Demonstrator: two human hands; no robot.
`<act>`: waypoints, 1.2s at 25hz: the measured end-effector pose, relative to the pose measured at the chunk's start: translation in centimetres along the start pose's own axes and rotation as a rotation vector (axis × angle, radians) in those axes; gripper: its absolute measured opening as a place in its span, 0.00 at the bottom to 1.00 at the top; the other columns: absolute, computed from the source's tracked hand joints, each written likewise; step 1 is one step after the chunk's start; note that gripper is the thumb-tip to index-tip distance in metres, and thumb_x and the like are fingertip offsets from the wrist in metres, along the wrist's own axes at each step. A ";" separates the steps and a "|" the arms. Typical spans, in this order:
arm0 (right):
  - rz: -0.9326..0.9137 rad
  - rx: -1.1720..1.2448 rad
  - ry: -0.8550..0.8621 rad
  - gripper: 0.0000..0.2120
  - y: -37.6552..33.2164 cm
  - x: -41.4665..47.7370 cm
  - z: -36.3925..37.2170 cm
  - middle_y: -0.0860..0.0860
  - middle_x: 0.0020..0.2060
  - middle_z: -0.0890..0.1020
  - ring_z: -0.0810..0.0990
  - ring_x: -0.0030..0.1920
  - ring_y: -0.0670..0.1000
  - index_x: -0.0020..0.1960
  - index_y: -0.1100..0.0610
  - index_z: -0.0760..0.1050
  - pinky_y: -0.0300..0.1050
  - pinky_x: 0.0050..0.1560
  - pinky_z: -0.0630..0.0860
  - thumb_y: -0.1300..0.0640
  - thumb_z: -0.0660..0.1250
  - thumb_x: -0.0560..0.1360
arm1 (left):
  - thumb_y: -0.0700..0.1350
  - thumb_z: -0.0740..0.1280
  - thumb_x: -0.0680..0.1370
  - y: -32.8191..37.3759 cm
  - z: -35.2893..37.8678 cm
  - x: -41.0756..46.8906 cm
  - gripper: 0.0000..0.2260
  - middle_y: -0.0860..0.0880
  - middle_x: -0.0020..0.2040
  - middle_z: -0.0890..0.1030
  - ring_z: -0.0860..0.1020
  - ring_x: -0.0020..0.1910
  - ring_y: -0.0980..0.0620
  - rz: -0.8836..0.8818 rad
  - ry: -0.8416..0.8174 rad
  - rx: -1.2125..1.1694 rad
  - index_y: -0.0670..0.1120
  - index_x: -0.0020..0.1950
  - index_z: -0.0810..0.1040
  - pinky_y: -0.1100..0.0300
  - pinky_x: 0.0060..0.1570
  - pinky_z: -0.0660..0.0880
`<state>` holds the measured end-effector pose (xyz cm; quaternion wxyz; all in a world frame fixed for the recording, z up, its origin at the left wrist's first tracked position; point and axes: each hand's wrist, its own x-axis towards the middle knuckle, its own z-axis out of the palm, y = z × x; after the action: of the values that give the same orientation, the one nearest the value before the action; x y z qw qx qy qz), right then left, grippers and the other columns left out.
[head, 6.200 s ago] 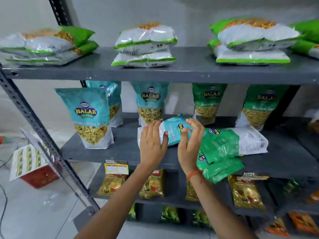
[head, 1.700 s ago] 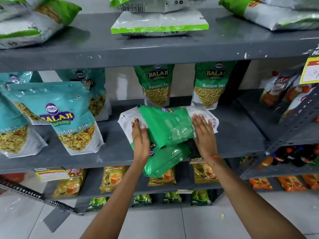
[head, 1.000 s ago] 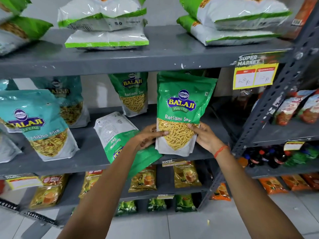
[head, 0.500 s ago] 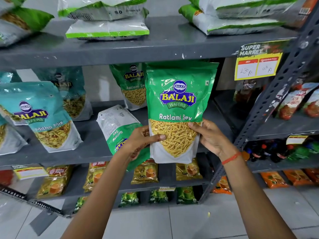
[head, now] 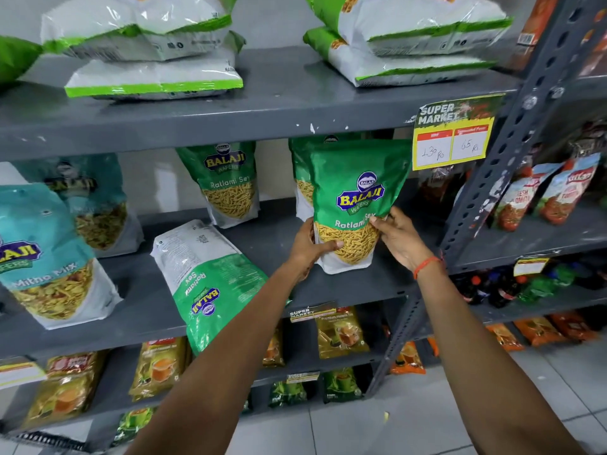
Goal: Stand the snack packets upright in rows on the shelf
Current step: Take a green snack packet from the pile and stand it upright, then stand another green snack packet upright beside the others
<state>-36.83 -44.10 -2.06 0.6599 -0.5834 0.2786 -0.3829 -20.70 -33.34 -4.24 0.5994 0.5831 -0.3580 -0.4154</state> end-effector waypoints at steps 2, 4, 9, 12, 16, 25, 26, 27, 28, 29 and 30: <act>-0.005 0.003 0.025 0.15 0.9 0.3 -0.4 0.42 0.44 0.86 0.81 0.50 0.44 0.55 0.54 0.74 0.37 0.51 0.77 0.71 0.61 0.76 | 0.32 0.74 0.67 -1.1 0.7 0.7 0.31 0.39 0.64 0.76 0.76 0.61 0.41 0.004 0.016 0.035 0.40 0.66 0.66 0.47 0.59 0.75; -0.014 0.022 0.028 0.15 1.7 0.5 -0.6 0.44 0.48 0.84 0.81 0.51 0.44 0.57 0.55 0.73 0.37 0.51 0.77 0.71 0.60 0.76 | 0.33 0.74 0.67 -1.7 0.7 0.9 0.31 0.41 0.64 0.76 0.76 0.59 0.45 0.028 0.016 0.057 0.42 0.66 0.65 0.55 0.55 0.77; -0.001 0.070 -0.019 0.15 2.7 0.9 -0.3 0.51 0.54 0.80 0.79 0.54 0.46 0.61 0.56 0.71 0.37 0.52 0.77 0.69 0.60 0.77 | 0.34 0.75 0.67 -1.8 -0.4 1.2 0.31 0.44 0.62 0.77 0.77 0.57 0.47 0.038 -0.002 0.076 0.42 0.67 0.66 0.62 0.49 0.79; 0.024 0.077 0.042 0.17 2.7 0.8 -0.2 0.49 0.52 0.81 0.78 0.55 0.49 0.61 0.57 0.72 0.38 0.51 0.76 0.71 0.59 0.76 | 0.35 0.75 0.67 -1.6 -0.5 0.9 0.34 0.42 0.65 0.75 0.76 0.61 0.45 0.000 -0.021 0.121 0.42 0.69 0.64 0.54 0.57 0.75; -0.062 0.127 0.355 0.23 2.1 -0.9 1.8 0.56 0.63 0.75 0.75 0.61 0.52 0.70 0.60 0.62 0.32 0.48 0.75 0.69 0.56 0.76 | 0.40 0.77 0.66 -1.1 -0.4 0.0 0.40 0.45 0.68 0.72 0.71 0.66 0.46 -0.006 -0.021 0.212 0.44 0.72 0.59 0.57 0.61 0.70; -0.698 -0.383 0.577 0.22 2.8 -6.2 14.3 0.63 0.70 0.67 0.64 0.72 0.58 0.69 0.64 0.63 0.47 0.73 0.62 0.66 0.57 0.75 | 0.53 0.67 0.74 1.1 -6.5 -7.4 0.36 0.50 0.76 0.59 0.57 0.72 0.59 0.341 0.288 0.538 0.48 0.75 0.51 0.66 0.67 0.57; -0.705 -0.397 0.473 0.21 3.4 -6.4 16.1 0.60 0.70 0.68 0.65 0.72 0.55 0.70 0.61 0.64 0.45 0.73 0.63 0.64 0.56 0.77 | 0.53 0.66 0.75 0.9 -8.6 -8.3 0.34 0.49 0.76 0.60 0.58 0.72 0.58 0.356 0.323 0.576 0.48 0.75 0.52 0.64 0.69 0.58; -0.666 -0.431 0.344 0.20 4.1 -6.3 17.7 0.57 0.69 0.70 0.67 0.71 0.54 0.69 0.58 0.65 0.44 0.72 0.64 0.63 0.55 0.77 | 0.52 0.64 0.77 0.5 -10.8 -9.1 0.32 0.48 0.76 0.61 0.58 0.73 0.55 0.346 0.363 0.619 0.48 0.75 0.53 0.60 0.71 0.58; -0.579 -0.518 0.211 0.18 5.0 -5.8 19.2 0.57 0.68 0.72 0.69 0.70 0.54 0.68 0.58 0.68 0.45 0.70 0.66 0.62 0.56 0.78 | 0.52 0.62 0.78 -0.1 -13.0 -9.8 0.29 0.46 0.76 0.61 0.58 0.74 0.51 0.317 0.410 0.671 0.47 0.75 0.53 0.55 0.73 0.57; -0.449 -0.638 0.086 0.17 6.1 -5.0 20.5 0.58 0.67 0.74 0.70 0.69 0.57 0.66 0.60 0.70 0.47 0.69 0.66 0.62 0.57 0.79 | 0.50 0.60 0.79 -0.8 -15.4 -10.5 0.27 0.45 0.76 0.60 0.58 0.75 0.48 0.288 0.455 0.732 0.45 0.75 0.54 0.51 0.74 0.55; -0.291 -0.757 -0.027 0.16 7.1 -4.1 21.5 0.61 0.66 0.75 0.70 0.68 0.59 0.66 0.63 0.70 0.48 0.68 0.65 0.62 0.58 0.79 | 0.48 0.58 0.80 -1.6 -17.8 -11.2 0.25 0.44 0.76 0.60 0.56 0.75 0.47 0.267 0.490 0.786 0.44 0.75 0.55 0.48 0.75 0.53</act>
<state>-20.29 -28.55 -5.80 0.3411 -0.8234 0.3057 -0.3350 -9.06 -15.90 -6.38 0.4484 0.7952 -0.4078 -0.0183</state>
